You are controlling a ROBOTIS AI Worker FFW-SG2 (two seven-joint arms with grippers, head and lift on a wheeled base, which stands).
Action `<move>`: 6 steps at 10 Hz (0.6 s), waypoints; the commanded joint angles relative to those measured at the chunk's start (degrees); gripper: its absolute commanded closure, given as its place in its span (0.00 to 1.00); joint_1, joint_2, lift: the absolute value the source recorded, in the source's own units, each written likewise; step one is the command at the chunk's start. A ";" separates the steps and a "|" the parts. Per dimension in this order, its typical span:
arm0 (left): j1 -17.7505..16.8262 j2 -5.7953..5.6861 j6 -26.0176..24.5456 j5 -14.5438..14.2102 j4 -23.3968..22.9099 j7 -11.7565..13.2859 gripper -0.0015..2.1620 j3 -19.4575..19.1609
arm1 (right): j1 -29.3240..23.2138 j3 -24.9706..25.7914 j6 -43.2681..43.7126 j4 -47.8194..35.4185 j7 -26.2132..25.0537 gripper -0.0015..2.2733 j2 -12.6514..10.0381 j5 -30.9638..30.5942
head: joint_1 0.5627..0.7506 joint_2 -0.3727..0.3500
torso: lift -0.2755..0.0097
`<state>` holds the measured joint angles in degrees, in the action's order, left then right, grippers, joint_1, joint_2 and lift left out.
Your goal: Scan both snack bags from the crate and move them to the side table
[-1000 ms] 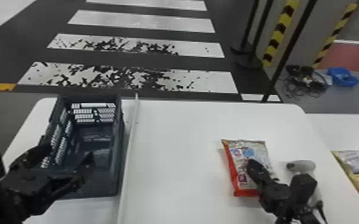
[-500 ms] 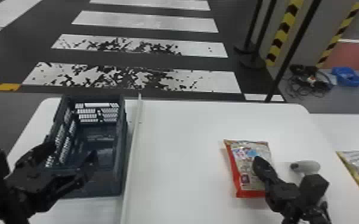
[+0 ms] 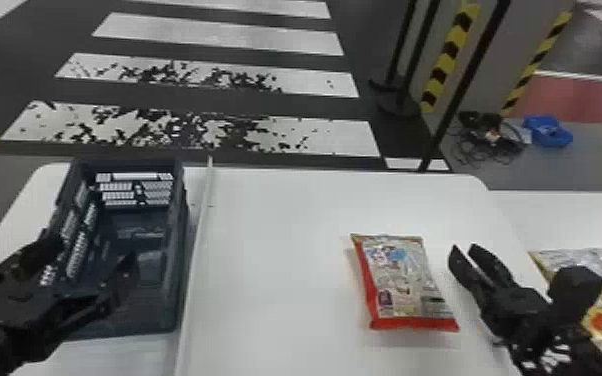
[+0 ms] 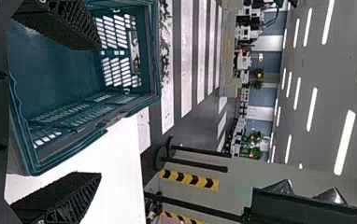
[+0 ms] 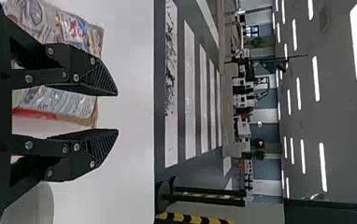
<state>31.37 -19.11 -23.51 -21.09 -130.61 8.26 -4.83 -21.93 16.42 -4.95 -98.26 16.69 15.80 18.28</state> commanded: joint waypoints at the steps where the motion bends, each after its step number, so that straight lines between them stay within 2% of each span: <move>1: 0.00 -0.31 0.00 0.00 0.09 0.00 0.01 0.00 | -0.39 4.59 -0.64 2.02 -0.08 0.02 2.04 0.09 | 0.70 0.22 | 0.63; 3: 0.00 -0.93 0.00 -0.53 0.44 0.00 0.01 -0.44 | -0.21 6.61 -0.64 6.59 0.01 0.03 5.03 0.79 | 0.70 0.11 | 0.63; 4: 0.00 -1.10 0.00 -0.79 0.70 0.00 0.01 -0.62 | -0.21 6.61 -1.87 7.73 0.62 0.03 5.38 1.14 | 0.70 0.06 | 0.63; 6: -1.05 -1.28 0.00 -1.76 1.50 0.00 0.01 -0.53 | -0.21 6.52 -3.45 10.19 5.28 0.03 5.38 4.22 | 0.70 0.04 | 0.63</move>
<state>30.64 -20.37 -23.52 -22.64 -129.28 8.26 -5.43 -22.14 23.07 -8.29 -88.86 21.75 21.10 21.86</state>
